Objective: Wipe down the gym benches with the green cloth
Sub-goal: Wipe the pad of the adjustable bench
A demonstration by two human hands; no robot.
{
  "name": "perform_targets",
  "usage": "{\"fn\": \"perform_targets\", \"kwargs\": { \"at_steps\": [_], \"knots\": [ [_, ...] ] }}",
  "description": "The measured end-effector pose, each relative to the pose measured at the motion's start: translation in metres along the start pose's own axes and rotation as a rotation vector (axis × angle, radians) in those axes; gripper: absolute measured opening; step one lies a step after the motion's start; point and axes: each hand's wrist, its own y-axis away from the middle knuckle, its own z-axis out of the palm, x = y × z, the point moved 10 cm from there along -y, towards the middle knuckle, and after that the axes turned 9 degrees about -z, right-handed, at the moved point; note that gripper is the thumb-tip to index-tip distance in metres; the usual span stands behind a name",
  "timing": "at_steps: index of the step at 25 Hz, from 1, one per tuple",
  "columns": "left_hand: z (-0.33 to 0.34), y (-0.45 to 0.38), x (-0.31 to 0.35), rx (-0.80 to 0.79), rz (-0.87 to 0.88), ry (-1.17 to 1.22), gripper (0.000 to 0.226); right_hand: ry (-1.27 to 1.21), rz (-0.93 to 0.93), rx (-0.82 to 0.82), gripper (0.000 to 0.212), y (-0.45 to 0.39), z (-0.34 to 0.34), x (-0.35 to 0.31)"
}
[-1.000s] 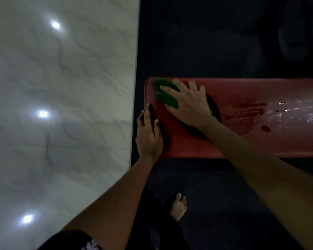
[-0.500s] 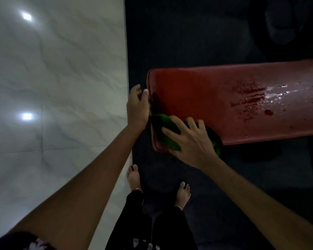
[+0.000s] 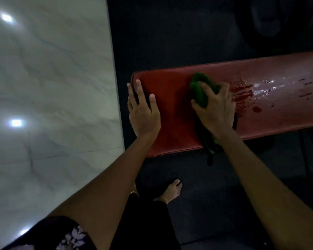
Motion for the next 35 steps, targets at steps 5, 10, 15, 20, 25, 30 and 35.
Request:
{"fn": "perform_targets", "kwargs": {
  "at_steps": [5, 10, 15, 20, 25, 30, 35],
  "knots": [
    [0.000, 0.000, 0.001, -0.007, 0.024, -0.030, 0.064, 0.035, -0.206, -0.052, 0.063, -0.034, 0.001, -0.081],
    [0.000, -0.002, 0.004, 0.011, 0.005, -0.061, 0.063, 0.000, -0.078, 0.002, 0.060, -0.056, -0.016, -0.011],
    [-0.003, -0.006, 0.005, 0.047, 0.005, -0.076, 0.063, -0.097, 0.257, 0.058, 0.068, -0.020, -0.017, 0.035],
    [-0.007, -0.005, 0.002, 0.086, -0.003, -0.114, 0.062, -0.068, -0.322, 0.020, 0.075, 0.046, 0.008, -0.063],
    [-0.004, -0.009, 0.007, 0.084, 0.001, -0.131, 0.057, -0.157, 0.154, 0.034, 0.070, 0.043, 0.000, 0.057],
    [-0.006, 0.002, 0.021, 0.194, 0.028, -0.436, 0.053, -0.118, -0.218, 0.057, 0.066, 0.063, 0.002, -0.003],
    [0.055, 0.028, 0.099, 0.068, 0.355, -0.489, 0.052, -0.182, 0.067, 0.144, 0.057, 0.065, -0.013, 0.105]
  ]
}}
